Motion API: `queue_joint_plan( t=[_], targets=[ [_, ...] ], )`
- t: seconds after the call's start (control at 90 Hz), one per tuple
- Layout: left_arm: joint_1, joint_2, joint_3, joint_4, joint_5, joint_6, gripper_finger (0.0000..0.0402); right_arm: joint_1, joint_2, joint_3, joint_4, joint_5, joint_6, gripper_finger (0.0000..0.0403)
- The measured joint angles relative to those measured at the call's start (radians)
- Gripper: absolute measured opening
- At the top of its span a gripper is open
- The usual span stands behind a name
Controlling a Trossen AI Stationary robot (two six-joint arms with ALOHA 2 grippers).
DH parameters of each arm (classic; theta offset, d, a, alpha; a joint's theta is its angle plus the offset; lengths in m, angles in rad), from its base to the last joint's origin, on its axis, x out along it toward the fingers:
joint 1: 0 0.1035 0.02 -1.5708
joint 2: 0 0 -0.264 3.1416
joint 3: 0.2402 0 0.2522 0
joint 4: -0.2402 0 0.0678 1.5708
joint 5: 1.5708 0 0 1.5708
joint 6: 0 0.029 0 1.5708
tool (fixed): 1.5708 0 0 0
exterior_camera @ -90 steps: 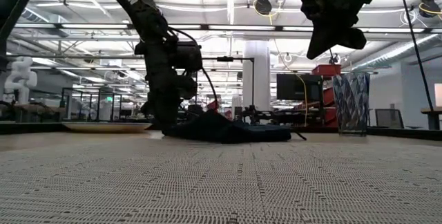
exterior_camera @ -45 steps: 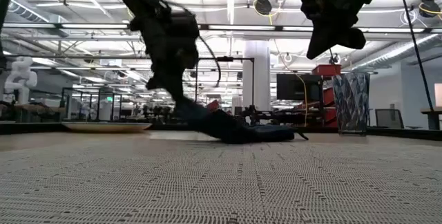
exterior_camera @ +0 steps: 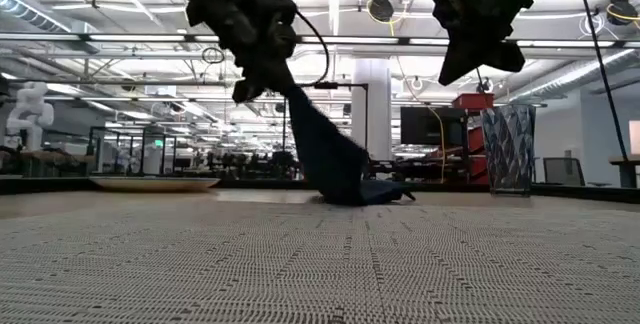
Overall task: Set table place
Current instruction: Fold the dark blue napkin
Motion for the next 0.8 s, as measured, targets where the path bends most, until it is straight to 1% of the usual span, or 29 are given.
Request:
queue_joint_plan(
  t=[0.133, 0.211, 0.333, 0.511, 0.6, 0.689, 0.8],
  targets=[
    [-0.011, 0.051, 0.000, -0.021, -0.020, 0.002, 0.0000, 0.000, 0.002, 0.000, 0.017, -0.016, 0.003, 0.0000],
    [-0.019, 0.071, -0.001, -0.064, -0.023, 0.014, 0.0000, -0.011, 0.025, 0.001, 0.032, -0.068, -0.012, 0.0000],
    [-0.029, 0.081, -0.001, -0.167, -0.031, 0.056, 0.0000, -0.049, 0.100, 0.001, 0.070, -0.141, -0.051, 0.0000],
    [-0.032, 0.081, -0.001, -0.293, -0.123, 0.105, 0.0000, -0.116, 0.255, 0.001, 0.188, -0.259, -0.085, 0.0000],
    [-0.033, 0.081, -0.001, -0.342, -0.206, 0.116, 0.0000, -0.144, 0.333, 0.001, 0.244, -0.328, -0.089, 0.0000],
    [-0.032, 0.081, -0.003, -0.374, -0.288, 0.136, 0.0000, -0.159, 0.403, 0.000, 0.242, -0.372, -0.077, 0.0000],
    [-0.032, 0.081, -0.021, -0.370, -0.301, 0.141, 0.0000, -0.157, 0.457, 0.000, 0.218, -0.388, -0.061, 0.0000]
  ],
)
